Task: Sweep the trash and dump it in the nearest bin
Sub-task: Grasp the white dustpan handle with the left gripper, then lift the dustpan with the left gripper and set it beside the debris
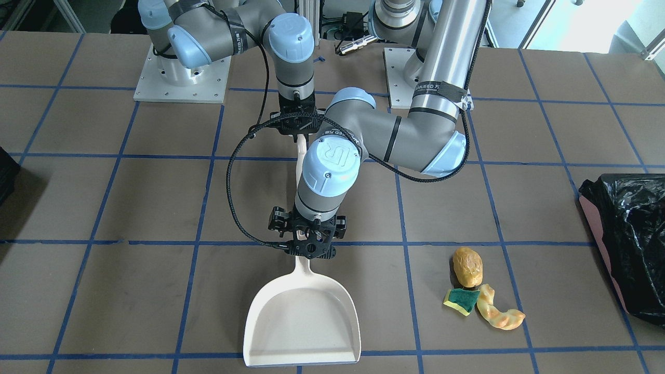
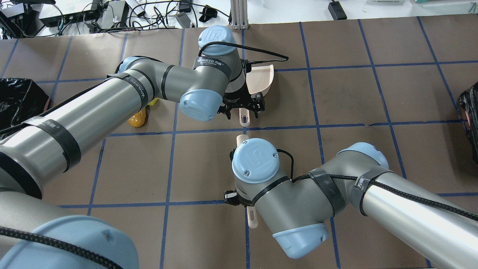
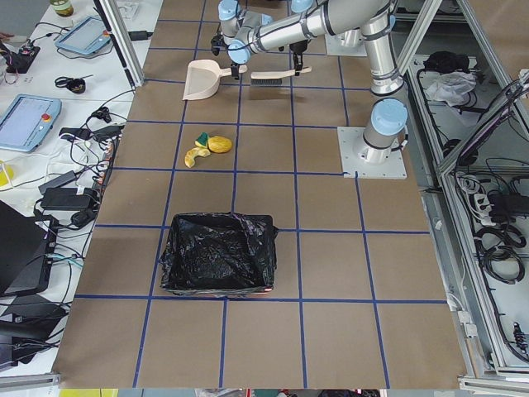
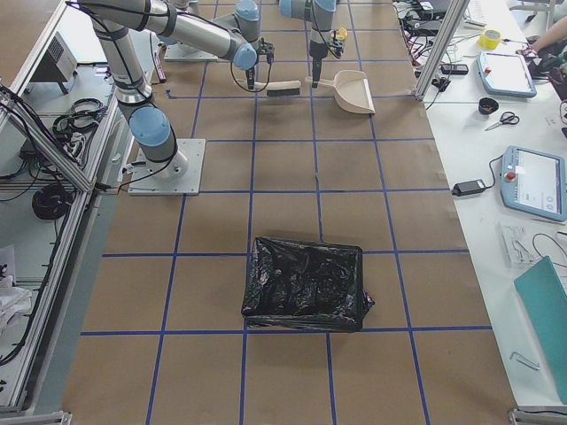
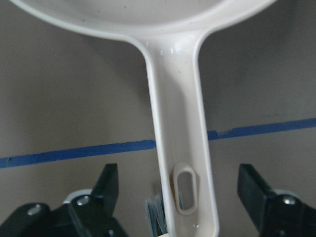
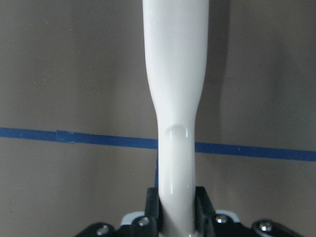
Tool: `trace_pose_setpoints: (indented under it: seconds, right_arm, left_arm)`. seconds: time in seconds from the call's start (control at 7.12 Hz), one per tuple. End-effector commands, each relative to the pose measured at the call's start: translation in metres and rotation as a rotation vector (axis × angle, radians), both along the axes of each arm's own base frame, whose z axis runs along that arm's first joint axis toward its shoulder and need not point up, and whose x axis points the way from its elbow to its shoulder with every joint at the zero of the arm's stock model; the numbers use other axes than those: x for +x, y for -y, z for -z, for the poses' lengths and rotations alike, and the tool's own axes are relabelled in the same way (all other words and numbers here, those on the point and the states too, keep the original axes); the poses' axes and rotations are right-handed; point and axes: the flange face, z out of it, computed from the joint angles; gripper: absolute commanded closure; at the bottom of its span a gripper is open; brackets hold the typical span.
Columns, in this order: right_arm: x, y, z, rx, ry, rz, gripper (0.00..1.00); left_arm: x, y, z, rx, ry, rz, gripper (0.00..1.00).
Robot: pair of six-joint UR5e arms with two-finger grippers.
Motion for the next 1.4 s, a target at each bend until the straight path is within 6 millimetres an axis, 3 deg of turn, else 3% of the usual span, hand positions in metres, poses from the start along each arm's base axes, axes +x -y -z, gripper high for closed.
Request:
trace_pose_setpoints:
  seconds: [0.0,0.14,0.28,0.42,0.7,0.84,1.26]
  right_arm:
    - [0.000,0.000,0.000,0.000,0.001,0.001,0.92]
    - [0.000,0.000,0.000,0.000,0.001,0.001,0.92]
    - [0.000,0.000,0.000,0.000,0.002,0.001,0.92]
    - [0.000,0.000,0.000,0.000,0.002,0.001,0.92]
    - [0.000,0.000,0.000,0.000,0.002,0.001,0.92]
    - [0.000,0.000,-0.001,-0.001,0.003,0.001,0.92]
    - [0.002,0.002,-0.005,0.015,-0.004,0.044,0.92]
  left_arm:
    - [0.000,0.000,-0.001,-0.006,-0.002,0.043,0.69]
    - [0.000,0.000,0.001,-0.004,-0.001,0.058,0.81]
    - [0.000,-0.001,-0.002,-0.009,-0.001,0.060,0.83]
    - [0.000,-0.001,-0.007,-0.020,-0.006,0.060,0.94]
    - [0.009,-0.001,-0.028,-0.048,0.028,0.110,0.94]
    - [0.024,-0.003,-0.040,-0.037,0.102,0.101,0.92]
    - [0.109,0.014,-0.083,-0.028,0.144,0.114,0.91]
